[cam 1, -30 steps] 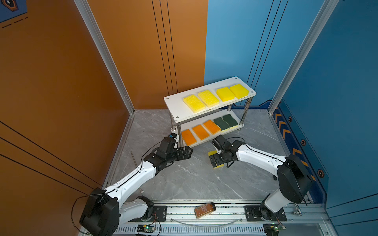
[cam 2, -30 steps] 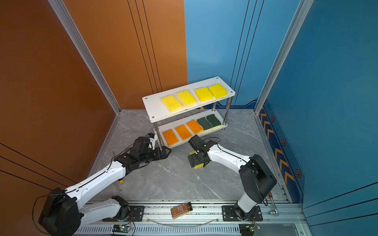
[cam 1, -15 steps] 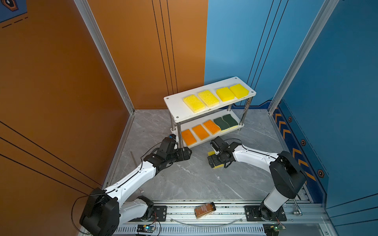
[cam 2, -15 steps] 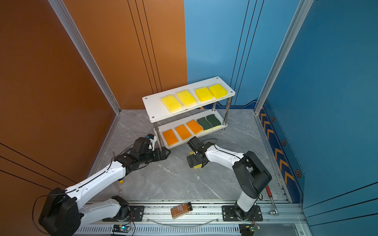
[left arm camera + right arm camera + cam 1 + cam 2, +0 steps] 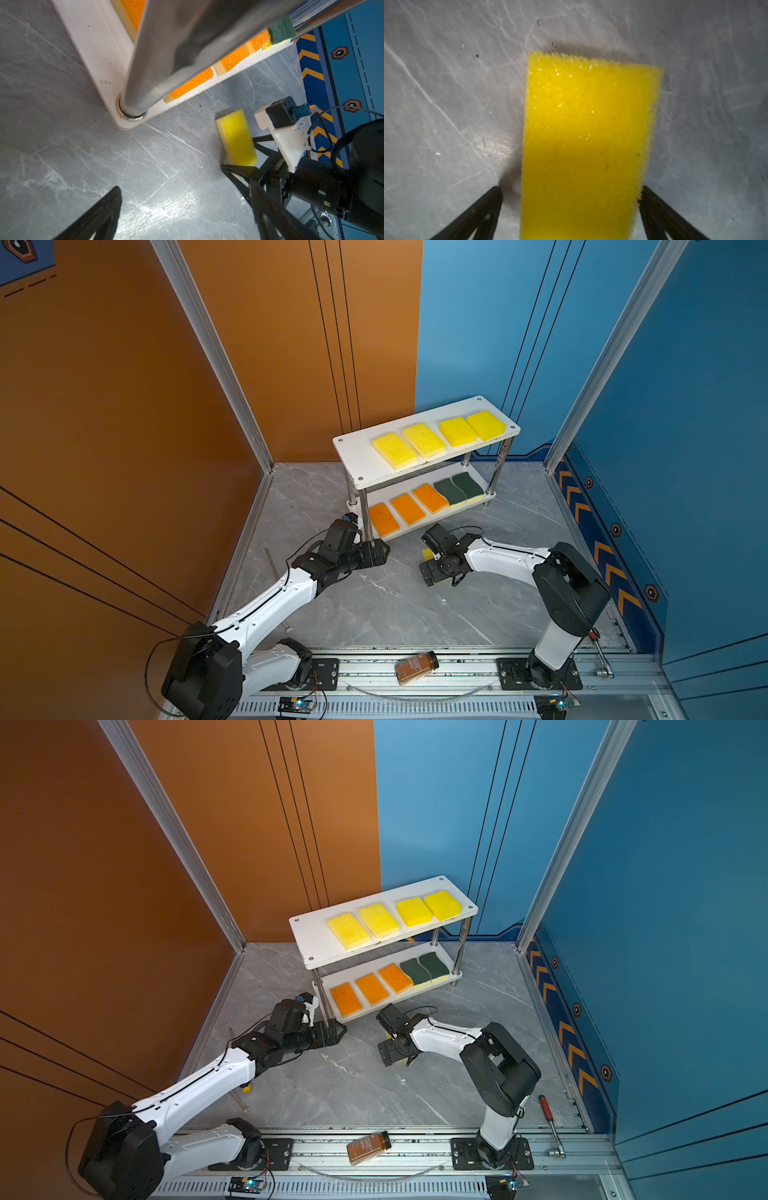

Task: Arrange cleaning sponges on a shelf
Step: Pick up the cleaning sponge at the center of the table.

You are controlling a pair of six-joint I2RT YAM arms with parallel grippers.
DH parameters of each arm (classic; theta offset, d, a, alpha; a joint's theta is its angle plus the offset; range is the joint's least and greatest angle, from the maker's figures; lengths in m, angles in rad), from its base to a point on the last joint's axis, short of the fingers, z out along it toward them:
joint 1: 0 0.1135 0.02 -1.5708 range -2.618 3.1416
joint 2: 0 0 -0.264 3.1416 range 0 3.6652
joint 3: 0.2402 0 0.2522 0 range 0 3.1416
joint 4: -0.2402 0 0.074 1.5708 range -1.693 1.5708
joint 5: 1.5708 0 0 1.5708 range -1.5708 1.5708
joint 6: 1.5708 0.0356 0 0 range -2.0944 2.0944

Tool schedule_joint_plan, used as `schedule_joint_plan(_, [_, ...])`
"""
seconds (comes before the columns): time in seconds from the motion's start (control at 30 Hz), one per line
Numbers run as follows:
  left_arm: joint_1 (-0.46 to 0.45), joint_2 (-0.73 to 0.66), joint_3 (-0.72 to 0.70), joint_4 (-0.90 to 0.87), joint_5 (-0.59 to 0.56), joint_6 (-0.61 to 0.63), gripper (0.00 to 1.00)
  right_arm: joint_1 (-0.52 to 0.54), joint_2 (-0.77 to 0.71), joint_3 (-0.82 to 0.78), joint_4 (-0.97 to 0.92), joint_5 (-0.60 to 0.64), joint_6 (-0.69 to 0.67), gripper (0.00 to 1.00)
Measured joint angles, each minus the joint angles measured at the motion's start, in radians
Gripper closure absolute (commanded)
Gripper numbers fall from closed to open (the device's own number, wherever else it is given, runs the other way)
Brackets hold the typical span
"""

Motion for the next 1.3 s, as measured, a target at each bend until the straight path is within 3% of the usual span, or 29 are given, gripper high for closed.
schedule_joint_plan(0.4, [-0.002,0.009,0.0,0.0,0.0,0.0,0.02,0.002,0.0,-0.037,0.108,-0.002,0.003,0.07])
schedule_joint_plan(0.9, [-0.003,0.015,0.0,0.002,0.0,0.0,0.02,0.005,-0.037,-0.113,0.214,0.003,0.003,0.39])
schedule_joint_plan(1.07, [-0.004,0.031,0.0,0.008,0.001,0.0,0.02,-0.007,-0.052,-0.121,0.203,-0.009,0.0,0.43])
schedule_joint_plan(1.3, [-0.005,0.038,0.0,0.008,0.001,0.0,0.02,-0.042,-0.157,-0.091,0.023,-0.037,-0.032,0.44])
